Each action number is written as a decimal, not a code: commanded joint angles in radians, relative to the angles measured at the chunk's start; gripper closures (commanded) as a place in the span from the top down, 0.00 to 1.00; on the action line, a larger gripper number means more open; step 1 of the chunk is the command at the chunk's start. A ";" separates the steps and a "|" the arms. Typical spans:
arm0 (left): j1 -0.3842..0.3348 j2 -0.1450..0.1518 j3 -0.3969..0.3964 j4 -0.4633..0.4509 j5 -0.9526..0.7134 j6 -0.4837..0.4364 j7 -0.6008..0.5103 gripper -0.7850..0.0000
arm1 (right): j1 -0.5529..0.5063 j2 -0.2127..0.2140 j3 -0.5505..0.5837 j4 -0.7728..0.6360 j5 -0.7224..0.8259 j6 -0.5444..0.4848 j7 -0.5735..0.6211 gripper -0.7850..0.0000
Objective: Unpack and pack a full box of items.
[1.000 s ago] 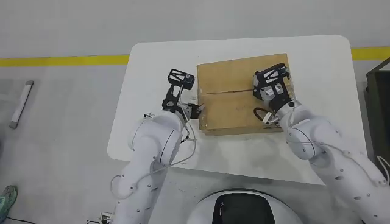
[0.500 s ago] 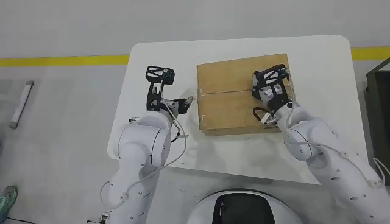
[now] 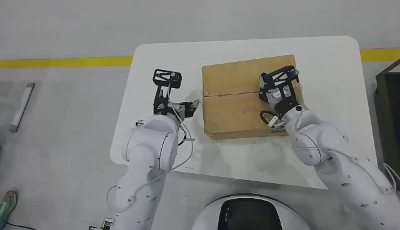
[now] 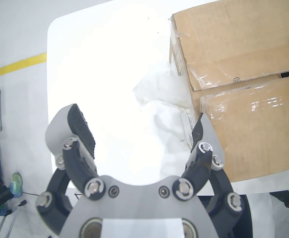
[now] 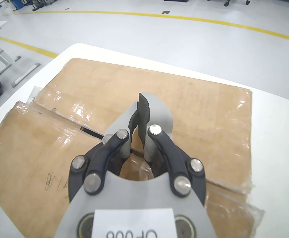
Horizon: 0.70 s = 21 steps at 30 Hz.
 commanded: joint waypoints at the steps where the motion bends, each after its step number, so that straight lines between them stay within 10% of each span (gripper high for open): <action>1: 0.016 0.004 -0.007 0.011 0.055 -0.013 0.037 1.00 | -0.010 -0.002 0.023 -0.002 0.080 -0.036 -0.020 0.00; 21: 0.057 -0.002 0.122 0.212 0.345 -0.136 0.294 1.00 | -0.009 -0.023 0.017 0.047 0.043 -0.075 -0.032 0.00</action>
